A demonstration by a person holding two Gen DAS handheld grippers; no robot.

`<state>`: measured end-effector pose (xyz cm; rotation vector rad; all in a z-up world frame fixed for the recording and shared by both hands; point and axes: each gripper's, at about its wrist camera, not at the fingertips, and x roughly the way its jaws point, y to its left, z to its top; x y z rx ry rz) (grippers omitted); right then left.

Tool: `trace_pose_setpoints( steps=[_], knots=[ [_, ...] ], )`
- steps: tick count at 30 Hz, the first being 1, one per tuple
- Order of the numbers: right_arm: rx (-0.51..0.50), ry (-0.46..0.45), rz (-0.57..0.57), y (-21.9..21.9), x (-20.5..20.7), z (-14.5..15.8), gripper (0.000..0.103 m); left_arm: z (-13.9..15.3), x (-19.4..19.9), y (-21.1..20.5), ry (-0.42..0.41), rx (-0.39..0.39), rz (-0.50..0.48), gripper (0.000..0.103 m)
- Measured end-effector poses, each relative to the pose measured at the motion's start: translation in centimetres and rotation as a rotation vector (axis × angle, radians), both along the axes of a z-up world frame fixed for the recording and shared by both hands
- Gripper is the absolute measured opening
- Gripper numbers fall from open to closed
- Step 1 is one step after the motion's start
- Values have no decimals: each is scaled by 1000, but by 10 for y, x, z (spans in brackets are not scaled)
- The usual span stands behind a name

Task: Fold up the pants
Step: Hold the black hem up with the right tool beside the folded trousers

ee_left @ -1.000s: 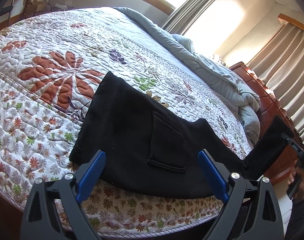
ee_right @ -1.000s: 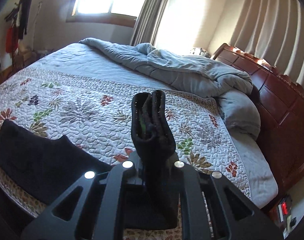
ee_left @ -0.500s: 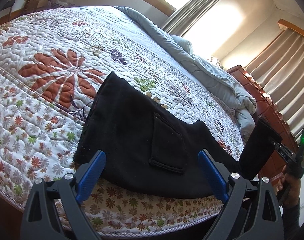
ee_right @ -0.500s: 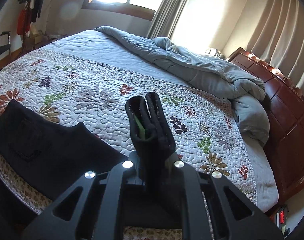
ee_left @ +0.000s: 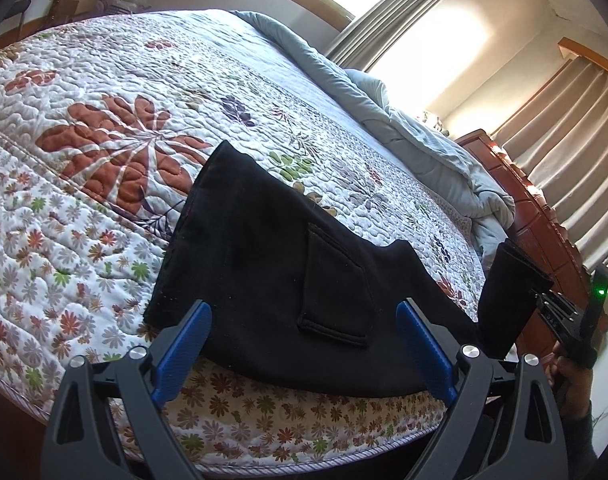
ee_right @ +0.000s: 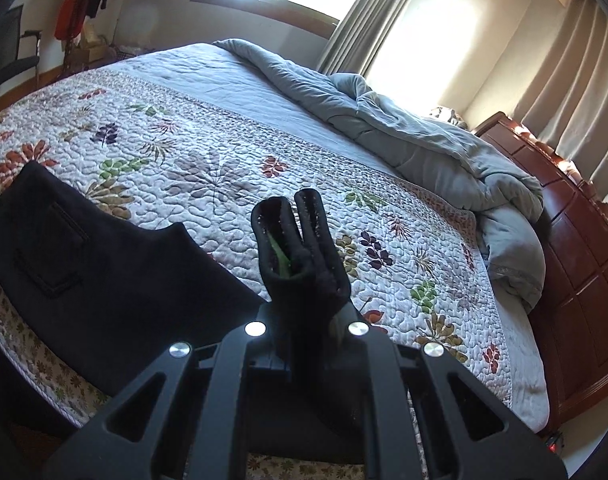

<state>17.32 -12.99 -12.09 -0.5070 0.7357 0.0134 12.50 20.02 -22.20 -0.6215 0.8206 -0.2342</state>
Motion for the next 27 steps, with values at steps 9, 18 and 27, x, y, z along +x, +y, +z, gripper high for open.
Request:
trace_pose_setpoints(
  steps=[9,18,27],
  knots=[
    [-27,25,36,16,2,-12,9,-1,0,2,1,-8,0,94],
    [-146,36,78,36,-1,-36,9,-1,-2,3,-4,-22,2,94],
    [-360,32,164,63,-10,-82,9,0,-4,5,-6,-35,6,94]
  ],
)
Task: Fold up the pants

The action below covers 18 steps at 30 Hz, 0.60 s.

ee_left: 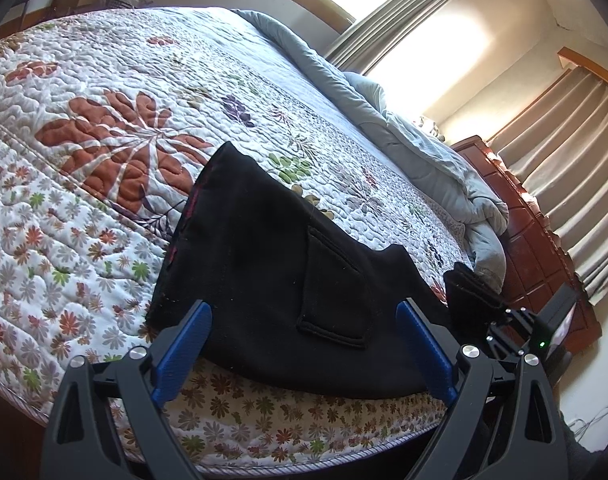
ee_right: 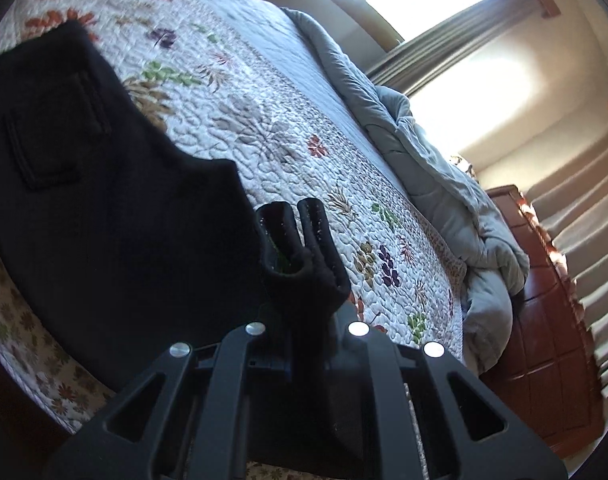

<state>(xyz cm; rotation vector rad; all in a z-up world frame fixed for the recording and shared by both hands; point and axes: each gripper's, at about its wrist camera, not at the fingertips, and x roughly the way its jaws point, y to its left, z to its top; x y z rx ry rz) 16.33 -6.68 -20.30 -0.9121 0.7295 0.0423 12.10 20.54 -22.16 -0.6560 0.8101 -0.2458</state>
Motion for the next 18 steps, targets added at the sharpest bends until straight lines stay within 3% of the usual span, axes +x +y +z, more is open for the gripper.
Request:
trace_pose_setpoints(
  steps=[12,18],
  knots=[
    [-187,37,95,18,-10,-53,9,0,-2,2,-3,-11,5,94],
    [-203,83,119,21,-18,-70,9,1,-3,2,-2,-17,8,94]
  ],
)
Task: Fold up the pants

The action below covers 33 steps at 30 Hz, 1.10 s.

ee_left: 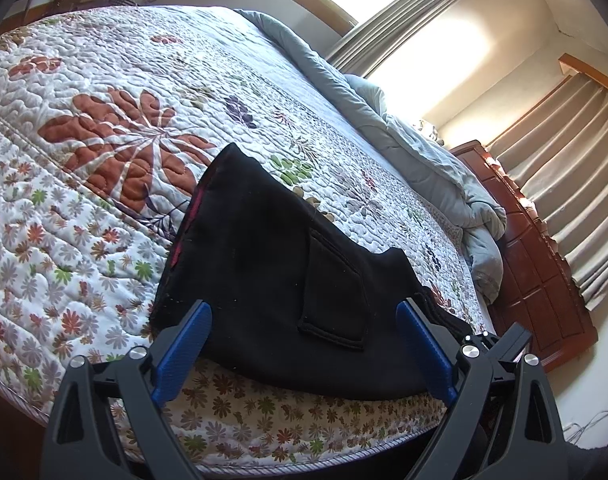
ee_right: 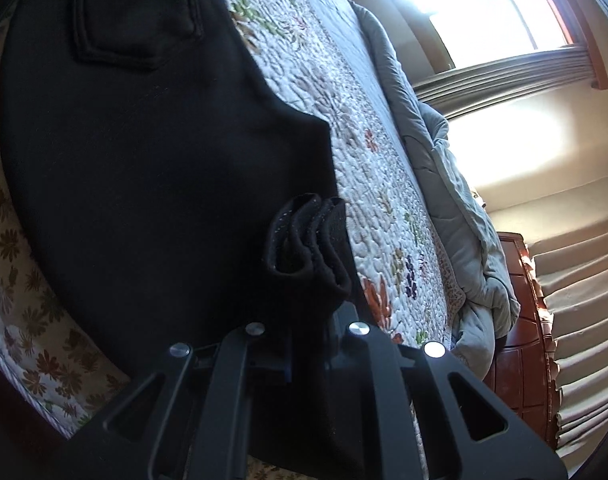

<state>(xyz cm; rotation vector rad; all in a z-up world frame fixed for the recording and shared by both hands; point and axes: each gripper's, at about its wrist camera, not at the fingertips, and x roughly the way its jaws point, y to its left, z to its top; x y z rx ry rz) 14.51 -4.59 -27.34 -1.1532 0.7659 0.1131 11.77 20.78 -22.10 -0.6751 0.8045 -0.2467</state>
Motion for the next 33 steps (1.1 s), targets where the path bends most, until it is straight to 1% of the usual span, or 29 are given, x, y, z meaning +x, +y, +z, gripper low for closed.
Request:
trace_pose_setpoints(
  steps=[7,9,11,12,13,14,15,16,17,18,19,20,21,22,23,24,25,26,27,28,29,30,32,33],
  knots=[
    [34,57,-27,1,5,-10,10,-1,1,2,3,-10,6,94],
    [42,76,-35,0,6,-13,12,-1,1,2,3,-9,5,94],
    [59,95,-45,0,7,-16,19,-1,1,2,2,-8,4,94],
    [77,105,-53,0,7,-15,20,-2,1,4,3,-8,4,94],
    [101,113,-58,-1,7,-13,26,-2,2,5,4,-8,4,94],
    [128,123,-60,-1,5,-9,39,-2,2,5,5,-7,4,94],
    [173,140,-61,-1,3,-2,48,-2,2,5,6,-5,3,94],
    [229,161,-59,0,0,7,64,-3,2,5,8,-3,4,94],
    [279,186,-58,-1,-3,15,73,-3,2,6,9,-2,5,94],
    [338,222,-61,-3,-6,23,73,-3,2,6,12,0,7,94],
    [402,260,-68,-6,-8,32,73,-4,3,5,14,0,8,94],
    [505,316,-81,-14,-10,45,73,-4,3,5,16,3,9,94],
    [615,365,-94,-26,-11,58,72,-3,3,4,19,8,9,94],
    [759,410,-122,-47,-10,77,70,-2,3,2,22,21,6,94],
    [848,428,-152,-66,-8,88,62,0,2,-2,21,47,-3,94],
    [921,432,-195,-88,-4,97,58,2,1,-5,19,66,-10,94],
    [984,427,-254,-115,2,105,50,6,0,-7,16,86,-13,94],
    [1029,414,-325,-144,8,109,43,10,-2,-10,12,102,-17,94],
    [1051,395,-390,-171,14,108,37,16,-5,-14,-2,106,-18,94],
    [1069,363,-476,-205,20,104,28,20,-8,-19,-13,98,-18,94],
    [1090,348,-532,-227,24,99,26,23,-9,-25,-16,84,-25,94],
    [1111,349,-577,-246,28,91,26,27,-11,-33,-19,73,-43,94],
    [1124,378,-648,-270,33,66,26,33,-14,-47,-30,63,-58,94],
    [1134,423,-671,-275,34,50,26,35,-15,-53,-28,53,-65,94]
  ],
)
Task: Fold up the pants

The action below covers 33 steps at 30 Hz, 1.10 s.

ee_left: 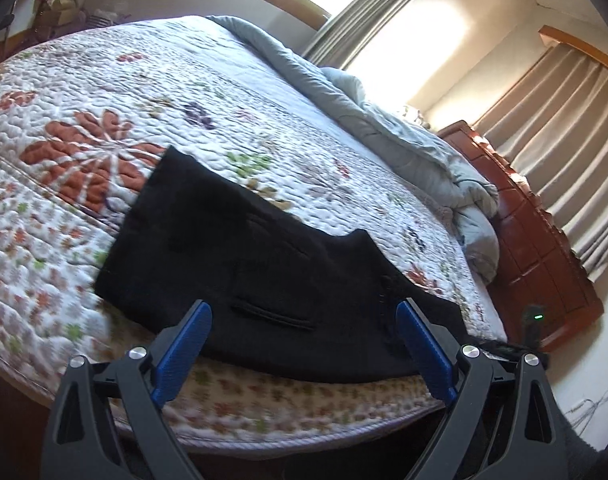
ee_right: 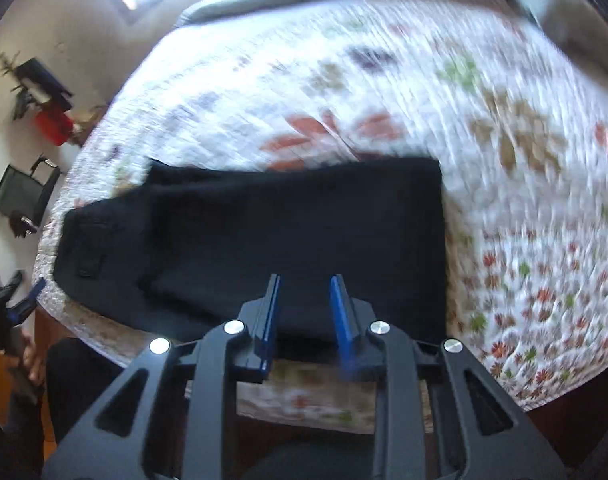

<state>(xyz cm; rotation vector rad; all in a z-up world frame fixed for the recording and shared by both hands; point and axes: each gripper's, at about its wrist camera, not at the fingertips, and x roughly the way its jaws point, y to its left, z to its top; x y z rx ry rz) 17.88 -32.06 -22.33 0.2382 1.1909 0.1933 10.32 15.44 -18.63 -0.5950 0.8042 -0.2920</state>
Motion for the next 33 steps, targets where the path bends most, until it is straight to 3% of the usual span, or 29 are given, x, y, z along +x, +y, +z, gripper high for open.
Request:
trace_pose_setpoints(
  steps=[2,4,8,10,12,16,18,21,24,26,30,33],
  knots=[
    [-1,61,43,5,1,-19,26,-2,-1,-6,31,-23,6,94],
    [-21,46,91,11,2,-14,26,-8,-2,-6,78,-55,19,94],
    [68,-30,35,-10,26,15,26,-18,-9,4,161,-90,81,95],
    [121,-31,-15,-27,50,18,26,-26,-12,15,204,-157,145,97],
    [177,4,-50,-40,76,6,26,-37,-13,27,255,-219,205,97],
    [223,120,-86,-55,98,-30,19,-43,-15,41,277,-256,276,97],
    [261,141,-80,-57,97,-31,22,-44,-17,49,276,-274,303,98],
    [274,100,-36,-48,100,-3,32,-52,-15,60,299,-325,354,98],
    [235,75,150,-3,119,39,54,-65,-14,69,317,-444,401,98],
    [229,97,319,41,135,61,72,-71,-11,72,333,-479,442,98],
    [169,140,631,146,160,87,81,-84,-9,81,345,-571,536,98],
    [138,189,845,231,177,88,82,-87,-1,83,340,-567,555,98]
  ],
)
